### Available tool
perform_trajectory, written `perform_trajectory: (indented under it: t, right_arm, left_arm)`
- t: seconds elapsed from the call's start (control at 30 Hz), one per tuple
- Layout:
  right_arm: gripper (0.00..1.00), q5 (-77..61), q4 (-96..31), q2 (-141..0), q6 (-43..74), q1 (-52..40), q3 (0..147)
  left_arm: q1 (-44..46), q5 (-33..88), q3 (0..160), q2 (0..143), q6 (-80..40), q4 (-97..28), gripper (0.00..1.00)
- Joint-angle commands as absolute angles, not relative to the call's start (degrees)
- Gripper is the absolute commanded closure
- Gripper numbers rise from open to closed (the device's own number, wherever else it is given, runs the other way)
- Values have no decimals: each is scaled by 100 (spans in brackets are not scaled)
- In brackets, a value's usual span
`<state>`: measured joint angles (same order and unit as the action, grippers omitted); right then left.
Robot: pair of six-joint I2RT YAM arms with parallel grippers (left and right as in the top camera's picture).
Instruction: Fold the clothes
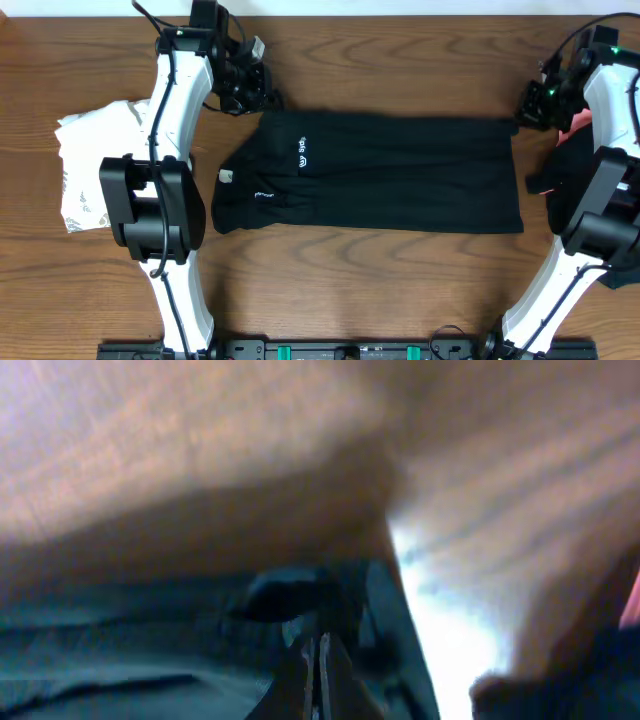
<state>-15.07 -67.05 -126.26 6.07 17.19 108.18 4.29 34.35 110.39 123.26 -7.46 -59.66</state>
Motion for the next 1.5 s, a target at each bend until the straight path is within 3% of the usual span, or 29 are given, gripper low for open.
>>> perform_trajectory:
  t: [0.0,0.77,1.33,1.43,1.47]
  right_arm:
    - [99,-1284,-7006,-12470,548,1774,10805]
    - [99,-130,-7931,-12470,532,1772,10805]
    - [97,47,-8064,-12473,502,1772,10803]
    - [96,198,-8138,-12473,499,1772,10801]
    - [96,242,-8152,-12473,502,1772,10798]
  left_arm:
    - [419,3465,11124,12204,-727,-6108,94]
    - [499,2735,10844,12206,-711,-7937,94]
    - [561,2733,9915,12206,-709,-8103,94]
    - [561,2729,9874,12206,-709,-8191,92]
    - [561,2711,9870,12206,-709,-8248,86]
